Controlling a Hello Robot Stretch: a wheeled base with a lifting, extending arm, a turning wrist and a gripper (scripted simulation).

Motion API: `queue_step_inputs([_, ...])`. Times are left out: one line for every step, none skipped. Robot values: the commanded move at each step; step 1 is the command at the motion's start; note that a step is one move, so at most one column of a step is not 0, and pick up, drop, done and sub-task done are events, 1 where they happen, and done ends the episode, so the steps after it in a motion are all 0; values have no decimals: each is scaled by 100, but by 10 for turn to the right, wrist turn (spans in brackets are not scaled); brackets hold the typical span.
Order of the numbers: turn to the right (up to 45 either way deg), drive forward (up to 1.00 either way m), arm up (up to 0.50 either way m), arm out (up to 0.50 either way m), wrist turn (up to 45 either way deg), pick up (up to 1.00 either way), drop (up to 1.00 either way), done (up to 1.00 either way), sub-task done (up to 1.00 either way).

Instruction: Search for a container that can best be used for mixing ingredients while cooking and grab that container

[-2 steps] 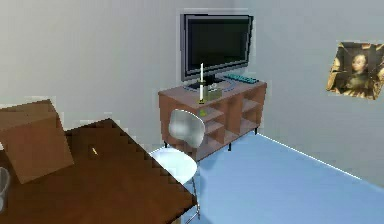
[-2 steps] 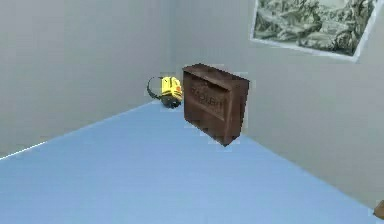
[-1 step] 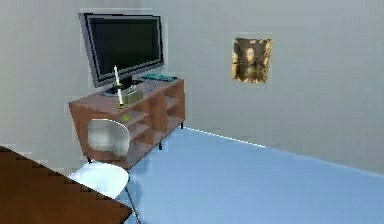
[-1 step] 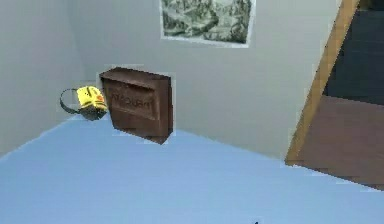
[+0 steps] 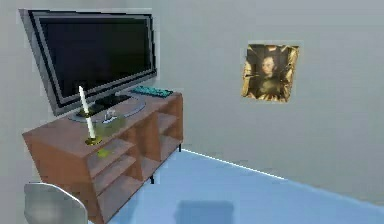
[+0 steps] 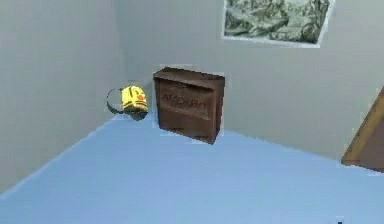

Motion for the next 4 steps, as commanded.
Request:
queue_step_inputs([270,0,0,0,0,0,0,0,0])
queue_step_inputs([0,5,0,0,0,0,0,0,0])
queue_step_inputs([-450,0,0,0,0,0,0,0,0])
queue_step_inputs([-180,0,0,0,0,0,0,0,0])
